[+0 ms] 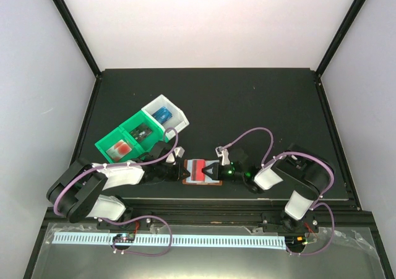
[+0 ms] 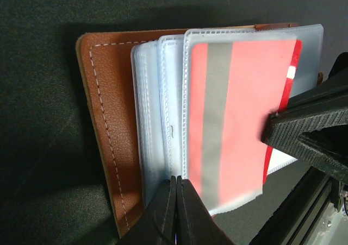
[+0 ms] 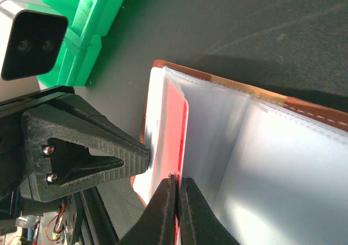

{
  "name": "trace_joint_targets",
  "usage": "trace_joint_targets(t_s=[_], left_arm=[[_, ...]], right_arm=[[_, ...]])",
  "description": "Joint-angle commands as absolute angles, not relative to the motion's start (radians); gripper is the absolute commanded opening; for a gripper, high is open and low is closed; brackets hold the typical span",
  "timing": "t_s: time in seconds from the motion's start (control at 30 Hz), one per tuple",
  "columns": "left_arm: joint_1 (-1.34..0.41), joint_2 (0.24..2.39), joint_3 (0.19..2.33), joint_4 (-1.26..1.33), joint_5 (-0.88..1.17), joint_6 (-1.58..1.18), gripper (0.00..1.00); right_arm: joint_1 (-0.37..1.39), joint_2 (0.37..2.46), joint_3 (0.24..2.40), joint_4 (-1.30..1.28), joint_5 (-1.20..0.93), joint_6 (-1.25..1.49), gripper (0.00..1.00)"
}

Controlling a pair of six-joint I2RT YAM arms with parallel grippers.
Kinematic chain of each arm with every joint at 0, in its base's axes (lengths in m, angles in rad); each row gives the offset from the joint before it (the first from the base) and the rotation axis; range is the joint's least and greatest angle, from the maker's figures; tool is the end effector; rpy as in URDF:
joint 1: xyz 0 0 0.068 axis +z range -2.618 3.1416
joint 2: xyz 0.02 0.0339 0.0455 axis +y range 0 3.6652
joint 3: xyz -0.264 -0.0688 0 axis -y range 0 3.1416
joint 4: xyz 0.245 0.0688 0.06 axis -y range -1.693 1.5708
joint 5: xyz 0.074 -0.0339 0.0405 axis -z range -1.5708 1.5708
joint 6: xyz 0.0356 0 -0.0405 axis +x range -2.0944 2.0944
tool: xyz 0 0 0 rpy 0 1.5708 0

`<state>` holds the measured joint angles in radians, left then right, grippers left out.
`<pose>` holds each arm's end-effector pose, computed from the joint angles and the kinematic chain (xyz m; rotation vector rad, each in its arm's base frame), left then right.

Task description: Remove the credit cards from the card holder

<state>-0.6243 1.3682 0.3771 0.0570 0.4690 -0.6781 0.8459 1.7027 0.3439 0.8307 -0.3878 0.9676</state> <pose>0.1644 -0.1382 0.1150 0.1408 2.7222 -1.0592 0.1605 0.2015 0.0944 -0.1252 2.4303 1.3864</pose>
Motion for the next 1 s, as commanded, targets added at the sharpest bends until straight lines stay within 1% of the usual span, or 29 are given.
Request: trace_joint_targets(t_s=[0.0,0.03,0.13,0.23,0.27,0.3,0.4,0.57,0.7,0.73,0.83,0.97], left_arm=[[-0.633,1.394,0.364,-0.023,0.377,-0.675,0.02],[-0.632,1.394,0.364,-0.023,0.377,-0.676,0.02],[-0.633,1.392,0.364,-0.026,0.376,-0.675,0.02],[-0.632,1.391,0.365,-0.03,0.372,-0.675,0.02],[-0.632,1.391,0.365,-0.03,0.371,-0.675,0.02],[-0.632,1.391,0.365,-0.031,0.371,-0.675,0.01],[-0.633,1.391,0.365,-0.032,0.371,-0.675,0.02],[-0.632,1.387,0.364,-0.036,0.371,-0.675,0.01],[-0.633,1.381,0.365,-0.039,0.369,-0.675,0.02],[-0.632,1.379,0.365,-0.038,0.37,-0.675,0.02],[-0.632,1.376,0.365,-0.044,0.371,-0.675,0.02],[-0.633,1.372,0.364,-0.044,0.37,-0.677,0.01]], right_arm=[[0.833,1.725,0.325,0.83,-0.38,0.962,0.08],[0.832,1.726,0.325,0.831,-0.382,0.963,0.1],[0.831,1.727,0.321,0.839,-0.384,0.965,0.1],[0.83,1.725,0.314,0.858,-0.389,0.967,0.03],[0.828,1.723,0.308,0.869,-0.39,0.97,0.02],[0.828,1.721,0.306,0.875,-0.392,0.97,0.02],[0.827,1.717,0.307,0.871,-0.397,0.969,0.09],[0.828,1.715,0.305,0.883,-0.403,0.969,0.06],[0.827,1.712,0.301,0.896,-0.41,0.974,0.13],[0.828,1.711,0.301,0.897,-0.41,0.973,0.12],[0.828,1.713,0.298,0.917,-0.419,0.972,0.03],[0.828,1.715,0.297,0.934,-0.428,0.977,0.01]])
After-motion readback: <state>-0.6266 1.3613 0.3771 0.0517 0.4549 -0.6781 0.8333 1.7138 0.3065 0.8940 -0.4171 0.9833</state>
